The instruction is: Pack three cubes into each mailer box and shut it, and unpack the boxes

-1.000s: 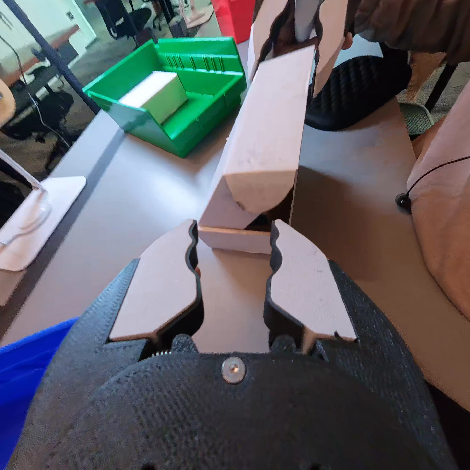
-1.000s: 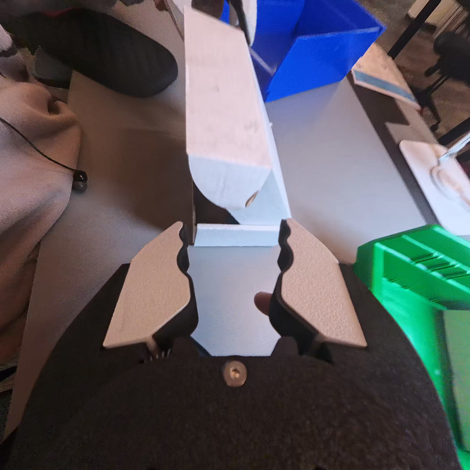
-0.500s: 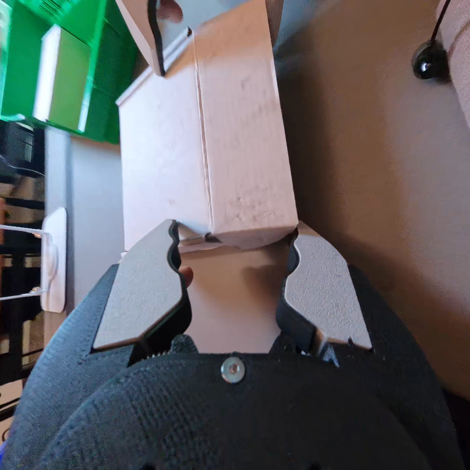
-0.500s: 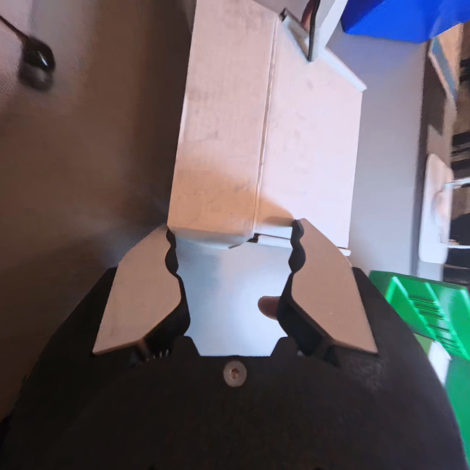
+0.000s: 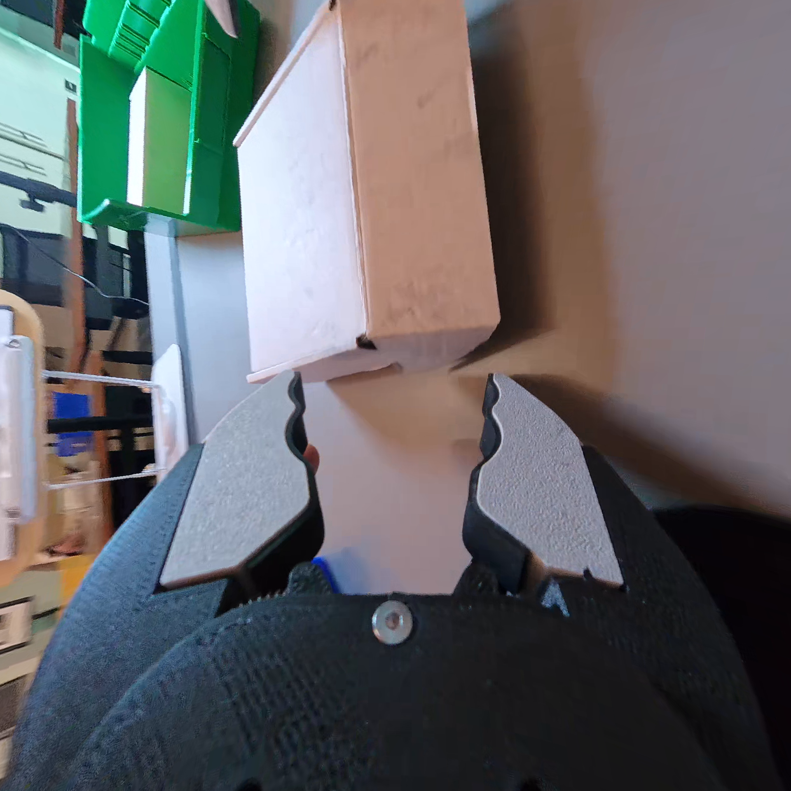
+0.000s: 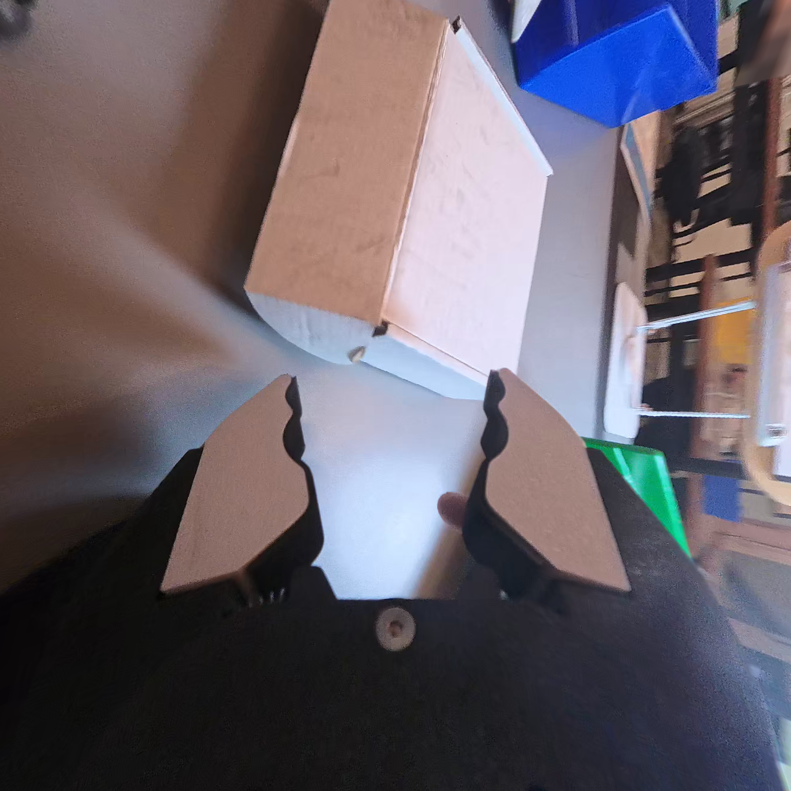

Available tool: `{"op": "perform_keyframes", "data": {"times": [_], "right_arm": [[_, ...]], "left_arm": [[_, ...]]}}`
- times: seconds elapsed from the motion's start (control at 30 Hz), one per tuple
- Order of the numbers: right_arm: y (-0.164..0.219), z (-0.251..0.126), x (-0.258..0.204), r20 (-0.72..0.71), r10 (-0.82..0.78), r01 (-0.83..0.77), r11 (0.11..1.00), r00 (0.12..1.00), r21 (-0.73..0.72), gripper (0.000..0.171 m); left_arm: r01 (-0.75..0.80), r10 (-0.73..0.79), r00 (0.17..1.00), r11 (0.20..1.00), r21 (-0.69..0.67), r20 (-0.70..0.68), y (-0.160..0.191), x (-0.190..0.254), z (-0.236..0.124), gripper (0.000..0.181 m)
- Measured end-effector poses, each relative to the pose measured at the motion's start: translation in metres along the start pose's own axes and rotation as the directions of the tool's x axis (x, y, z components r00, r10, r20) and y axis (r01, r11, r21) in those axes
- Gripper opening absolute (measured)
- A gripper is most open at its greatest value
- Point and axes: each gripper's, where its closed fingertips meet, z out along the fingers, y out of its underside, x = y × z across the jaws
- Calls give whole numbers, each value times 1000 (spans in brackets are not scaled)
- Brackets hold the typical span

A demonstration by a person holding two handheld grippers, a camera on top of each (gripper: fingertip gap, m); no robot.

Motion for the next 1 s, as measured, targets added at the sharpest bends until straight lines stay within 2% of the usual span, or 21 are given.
{"op": "perform_keyframes", "data": {"times": [0.03,0.13,0.2,0.3,0.37,0.47,0.57,0.63,0.7,0.73,0.8,0.87,1.0], "right_arm": [[3,1,4,-25,-55,55,998,998,-20,82],[0,7,8,-29,-134,134,991,991,-6,81],[-6,13,6,-7,-181,181,983,983,5,80],[-8,26,-2,52,-209,208,978,977,11,76],[-10,29,-2,73,-195,192,981,978,42,73],[-12,23,3,152,-70,56,994,986,96,72],[-24,5,13,342,138,-199,968,930,152,69],[-33,-10,24,515,291,-424,892,806,160,67],[-32,-18,34,655,390,-602,789,647,124,62],[-32,-18,41,699,429,-684,720,572,118,58],[-28,-14,49,751,463,-786,606,471,120,58],[-25,-12,53,771,480,-841,526,417,127,58],[-22,-14,59,750,489,-847,501,445,176,58]], "left_arm": [[-63,64,998,997,-33,19,6,-4,-1,80],[-203,208,977,975,-95,52,18,-17,5,81],[-232,235,971,971,-54,50,12,-17,14,78],[-301,301,952,953,8,58,-3,-12,27,59],[-294,293,955,956,3,54,-7,-14,31,60],[-144,145,989,988,59,-9,-11,-19,25,60],[162,-129,969,976,148,-209,-21,-28,5,60],[398,-296,865,897,194,-405,-31,-34,-11,59],[617,-409,696,761,200,-590,-41,-38,-22,56],[683,-440,632,705,190,-638,-40,-40,-21,56],[782,-483,541,591,200,-689,-36,-46,-18,56],[831,-505,492,514,211,-709,-32,-50,-17,56],[829,-521,516,502,245,-680,-23,-59,-21,53]]}}
